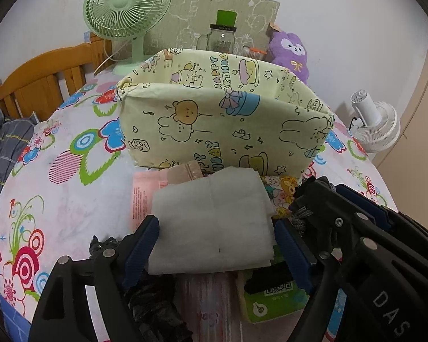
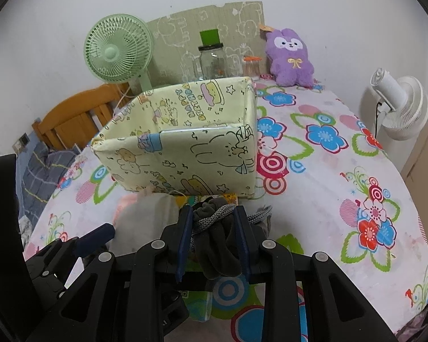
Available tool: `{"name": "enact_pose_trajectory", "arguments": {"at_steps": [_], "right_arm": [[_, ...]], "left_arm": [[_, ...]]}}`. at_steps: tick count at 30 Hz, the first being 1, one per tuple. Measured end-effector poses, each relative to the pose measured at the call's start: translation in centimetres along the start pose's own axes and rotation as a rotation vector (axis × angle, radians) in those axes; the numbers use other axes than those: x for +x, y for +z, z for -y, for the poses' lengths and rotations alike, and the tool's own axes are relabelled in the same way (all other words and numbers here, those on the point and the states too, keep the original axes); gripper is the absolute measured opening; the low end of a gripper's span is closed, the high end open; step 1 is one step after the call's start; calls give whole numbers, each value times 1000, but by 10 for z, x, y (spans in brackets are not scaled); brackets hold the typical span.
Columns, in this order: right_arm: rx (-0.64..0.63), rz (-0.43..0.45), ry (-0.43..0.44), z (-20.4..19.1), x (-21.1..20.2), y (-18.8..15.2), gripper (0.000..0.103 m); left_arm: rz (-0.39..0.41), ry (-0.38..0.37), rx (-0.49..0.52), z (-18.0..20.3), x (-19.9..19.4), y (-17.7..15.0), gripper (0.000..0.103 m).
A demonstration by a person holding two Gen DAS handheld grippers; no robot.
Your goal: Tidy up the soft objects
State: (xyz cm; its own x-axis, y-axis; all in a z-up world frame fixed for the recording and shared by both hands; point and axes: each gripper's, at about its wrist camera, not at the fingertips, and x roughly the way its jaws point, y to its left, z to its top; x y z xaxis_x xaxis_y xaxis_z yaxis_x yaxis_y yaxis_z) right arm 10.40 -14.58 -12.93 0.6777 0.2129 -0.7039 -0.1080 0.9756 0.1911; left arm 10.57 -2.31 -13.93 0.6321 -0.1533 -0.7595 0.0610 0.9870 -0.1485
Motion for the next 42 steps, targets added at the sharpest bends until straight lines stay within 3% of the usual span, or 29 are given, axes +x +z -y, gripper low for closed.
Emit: {"name": "enact_pose_trajectory", "arguments": {"at_steps": [6,11,20,42], "right_arm": [[-2,-20,-1,0,7,1,32],[-3,-19,-12,-1,7,2,32],[-23,-18,-4,-10,4,2,32],[-41,113,21,-24,-50,22,32]], "left_arm": [[-5,-9,-7,-4,3,0,71],[-2,-25,6,-2,0,1,36],[-5,-56,23,2,-2,-1,11],[125,-28,60,12,-57,19,7]]}}
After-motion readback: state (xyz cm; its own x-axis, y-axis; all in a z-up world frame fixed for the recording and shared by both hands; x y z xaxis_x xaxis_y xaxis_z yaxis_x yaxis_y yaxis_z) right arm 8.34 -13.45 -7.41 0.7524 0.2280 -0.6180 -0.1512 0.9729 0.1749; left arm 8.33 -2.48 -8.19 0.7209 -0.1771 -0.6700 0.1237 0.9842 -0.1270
